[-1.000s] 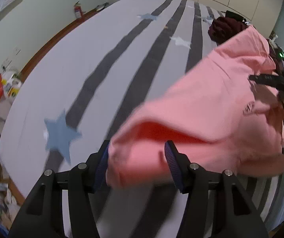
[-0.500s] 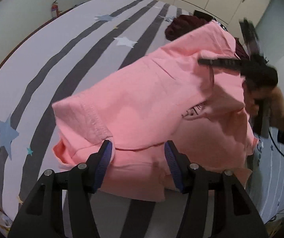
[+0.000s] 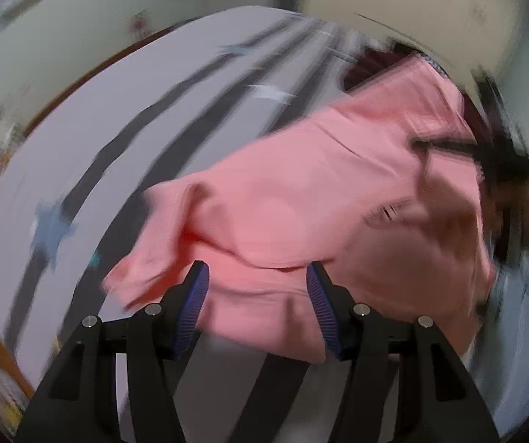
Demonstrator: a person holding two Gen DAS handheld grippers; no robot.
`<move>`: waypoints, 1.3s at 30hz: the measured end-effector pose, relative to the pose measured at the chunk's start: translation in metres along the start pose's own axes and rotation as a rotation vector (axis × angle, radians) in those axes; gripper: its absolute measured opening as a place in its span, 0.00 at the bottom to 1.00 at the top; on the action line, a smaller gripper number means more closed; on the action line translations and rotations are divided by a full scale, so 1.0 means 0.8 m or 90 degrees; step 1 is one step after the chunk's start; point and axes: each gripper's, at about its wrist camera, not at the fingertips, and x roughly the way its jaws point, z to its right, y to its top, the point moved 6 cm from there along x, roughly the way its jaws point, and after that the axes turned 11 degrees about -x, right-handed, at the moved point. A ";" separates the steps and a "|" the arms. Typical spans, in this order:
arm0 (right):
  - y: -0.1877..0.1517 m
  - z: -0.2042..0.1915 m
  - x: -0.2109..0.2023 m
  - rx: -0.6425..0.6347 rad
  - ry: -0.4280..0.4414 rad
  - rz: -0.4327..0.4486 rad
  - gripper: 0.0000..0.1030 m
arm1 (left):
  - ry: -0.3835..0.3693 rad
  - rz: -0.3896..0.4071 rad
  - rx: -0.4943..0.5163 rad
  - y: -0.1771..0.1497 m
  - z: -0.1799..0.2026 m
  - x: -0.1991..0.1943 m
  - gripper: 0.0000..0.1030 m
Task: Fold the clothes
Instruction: 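Lift the pink T-shirt off the pile with both tools, pulling it apart, then raise the pink T-shirt high with both tools and shake it open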
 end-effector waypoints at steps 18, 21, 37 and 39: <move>0.059 -0.008 -0.023 -0.002 0.015 0.069 0.08 | 0.010 0.001 0.122 -0.009 0.031 0.057 0.49; 0.063 -0.010 -0.025 -0.007 0.018 0.075 0.08 | 0.005 0.037 0.088 0.025 0.018 0.044 0.13; 0.169 -0.072 -0.217 0.005 -0.052 0.258 0.05 | -0.059 0.309 0.021 0.294 -0.018 -0.192 0.05; 0.193 -0.083 -0.270 0.011 -0.075 0.292 0.05 | -0.085 0.359 0.053 0.323 -0.002 -0.267 0.05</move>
